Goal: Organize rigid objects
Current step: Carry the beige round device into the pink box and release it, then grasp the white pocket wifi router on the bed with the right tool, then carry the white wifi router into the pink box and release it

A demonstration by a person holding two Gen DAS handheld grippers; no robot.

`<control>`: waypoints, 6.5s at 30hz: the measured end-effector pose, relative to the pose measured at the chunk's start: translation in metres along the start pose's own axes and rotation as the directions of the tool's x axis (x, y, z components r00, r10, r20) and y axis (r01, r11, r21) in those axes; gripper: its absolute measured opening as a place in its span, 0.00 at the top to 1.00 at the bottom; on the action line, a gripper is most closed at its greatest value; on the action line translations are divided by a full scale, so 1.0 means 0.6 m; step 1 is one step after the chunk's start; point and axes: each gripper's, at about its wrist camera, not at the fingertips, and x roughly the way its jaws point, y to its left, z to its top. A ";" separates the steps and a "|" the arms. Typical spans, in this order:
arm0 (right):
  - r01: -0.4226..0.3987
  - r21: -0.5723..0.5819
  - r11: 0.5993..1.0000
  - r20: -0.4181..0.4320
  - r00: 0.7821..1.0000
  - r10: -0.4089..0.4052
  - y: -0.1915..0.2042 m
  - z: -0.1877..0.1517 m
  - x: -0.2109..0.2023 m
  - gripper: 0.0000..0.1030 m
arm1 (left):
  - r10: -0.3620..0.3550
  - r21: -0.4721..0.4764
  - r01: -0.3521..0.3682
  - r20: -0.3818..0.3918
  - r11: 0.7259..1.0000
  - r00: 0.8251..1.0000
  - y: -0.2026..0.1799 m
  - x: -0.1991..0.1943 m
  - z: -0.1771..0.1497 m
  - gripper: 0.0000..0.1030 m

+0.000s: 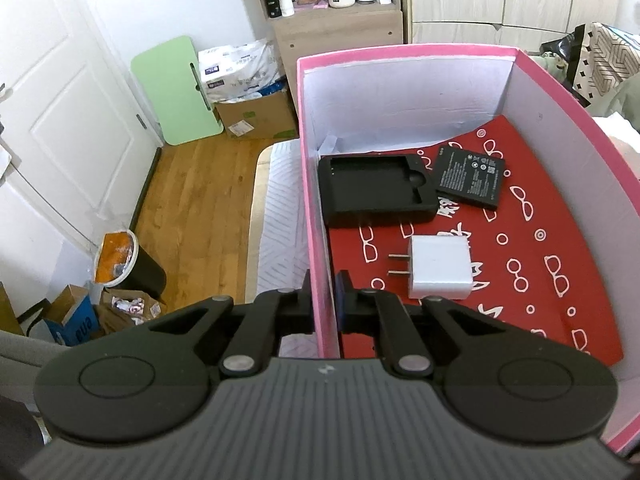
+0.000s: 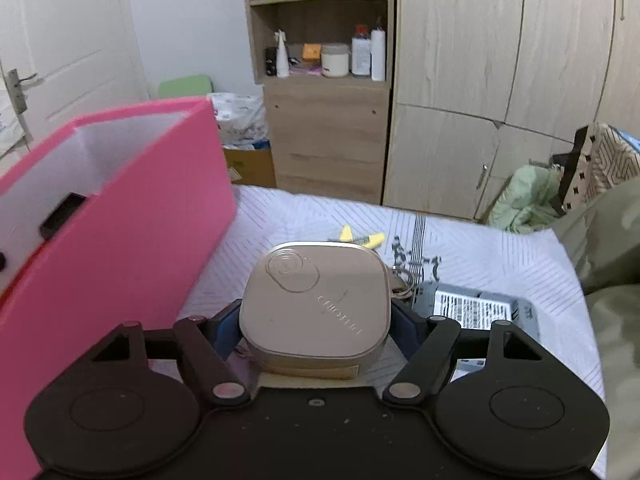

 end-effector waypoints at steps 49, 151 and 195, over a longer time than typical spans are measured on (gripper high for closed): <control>-0.501 -0.602 0.622 -0.493 0.846 0.205 0.278 0.123 0.093 0.24 | 0.013 -0.040 -0.011 0.052 0.999 0.999 0.006 -0.014 -0.002 0.95; -0.349 -0.231 0.908 0.177 0.903 0.392 -0.069 0.081 -0.157 0.35 | 0.059 0.013 -0.059 0.010 0.998 0.998 -0.009 -0.005 0.003 0.91; -0.478 -0.399 0.783 -0.405 0.858 0.317 0.267 0.204 0.107 0.36 | -0.042 -0.051 0.046 0.079 0.998 0.996 0.015 -0.016 -0.007 0.94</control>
